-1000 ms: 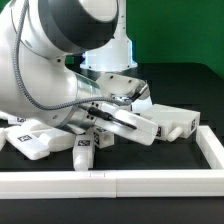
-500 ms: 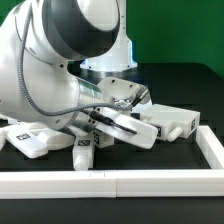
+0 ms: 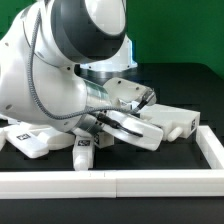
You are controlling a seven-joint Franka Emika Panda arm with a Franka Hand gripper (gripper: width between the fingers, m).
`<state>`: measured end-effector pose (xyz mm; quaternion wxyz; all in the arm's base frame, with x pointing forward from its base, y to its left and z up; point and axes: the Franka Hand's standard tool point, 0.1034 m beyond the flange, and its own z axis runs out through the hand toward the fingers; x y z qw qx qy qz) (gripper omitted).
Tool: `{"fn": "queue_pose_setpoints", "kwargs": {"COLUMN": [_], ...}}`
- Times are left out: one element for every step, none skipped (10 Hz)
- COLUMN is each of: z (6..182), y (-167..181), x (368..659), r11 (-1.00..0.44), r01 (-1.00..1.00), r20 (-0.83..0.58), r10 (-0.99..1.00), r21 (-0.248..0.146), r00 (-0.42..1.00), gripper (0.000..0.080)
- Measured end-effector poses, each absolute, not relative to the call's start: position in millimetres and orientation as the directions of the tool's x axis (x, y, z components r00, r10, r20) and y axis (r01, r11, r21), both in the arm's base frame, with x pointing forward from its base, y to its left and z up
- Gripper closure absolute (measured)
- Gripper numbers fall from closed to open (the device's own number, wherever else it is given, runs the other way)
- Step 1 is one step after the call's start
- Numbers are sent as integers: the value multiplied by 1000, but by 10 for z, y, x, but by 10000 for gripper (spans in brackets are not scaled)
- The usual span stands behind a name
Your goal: Assemble chair
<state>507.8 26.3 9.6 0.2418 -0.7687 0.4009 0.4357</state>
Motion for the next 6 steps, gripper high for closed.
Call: {"fn": "queue_pose_setpoints", "kwargs": {"z": [96,96,96,96,96,111], "y": [263,263,263,263,262,257], "x": [5078,5078,5078,5078,5078,5085], "r11": [-562,-562,-562,-561,-561,-562], "r01": [-827,-827,-827,-827,-827,-827], "r20": [-864,-864,-864,-864,-864,-864], "r10": [-406,-406,-406,-406,-406,-404], "r21": [-22,-22,-22,-22,-22,-24], "r00": [299,299,299,299,299,299], "gripper": [286,425,568,700,700,778]}}
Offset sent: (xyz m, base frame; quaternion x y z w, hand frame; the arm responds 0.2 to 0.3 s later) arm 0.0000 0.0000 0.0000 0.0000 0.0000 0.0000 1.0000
